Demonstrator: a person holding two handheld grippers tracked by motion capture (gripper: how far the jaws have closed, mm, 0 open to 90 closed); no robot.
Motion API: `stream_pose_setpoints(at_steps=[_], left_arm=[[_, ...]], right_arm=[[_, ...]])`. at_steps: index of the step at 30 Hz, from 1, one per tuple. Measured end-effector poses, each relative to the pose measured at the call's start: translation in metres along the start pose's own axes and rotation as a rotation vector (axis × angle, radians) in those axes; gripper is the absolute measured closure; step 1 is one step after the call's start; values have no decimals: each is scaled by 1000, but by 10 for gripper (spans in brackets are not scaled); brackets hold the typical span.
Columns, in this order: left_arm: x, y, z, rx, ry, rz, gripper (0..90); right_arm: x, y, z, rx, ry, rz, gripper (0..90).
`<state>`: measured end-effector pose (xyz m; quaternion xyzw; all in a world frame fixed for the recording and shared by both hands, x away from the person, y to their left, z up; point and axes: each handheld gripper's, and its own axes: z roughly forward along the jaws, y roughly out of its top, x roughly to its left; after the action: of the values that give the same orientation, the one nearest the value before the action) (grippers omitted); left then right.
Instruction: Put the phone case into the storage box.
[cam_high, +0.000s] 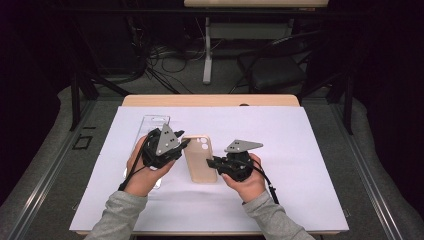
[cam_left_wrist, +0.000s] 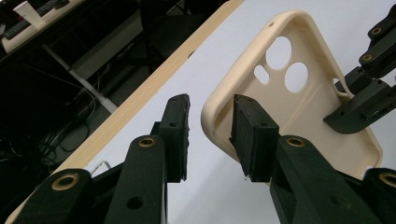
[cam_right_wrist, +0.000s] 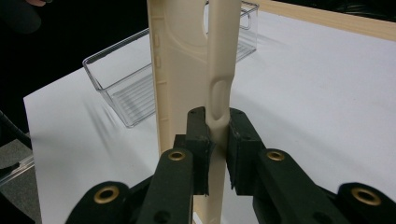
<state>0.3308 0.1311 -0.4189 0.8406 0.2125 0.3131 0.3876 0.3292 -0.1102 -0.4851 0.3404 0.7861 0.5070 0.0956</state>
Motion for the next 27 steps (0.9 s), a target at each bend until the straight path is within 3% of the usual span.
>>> stream_pose_setpoints(at_steps=[27], left_arm=[[1,0,-1,24,-20,3,778]], right_arm=[[1,-1,2,5,5,0,807]])
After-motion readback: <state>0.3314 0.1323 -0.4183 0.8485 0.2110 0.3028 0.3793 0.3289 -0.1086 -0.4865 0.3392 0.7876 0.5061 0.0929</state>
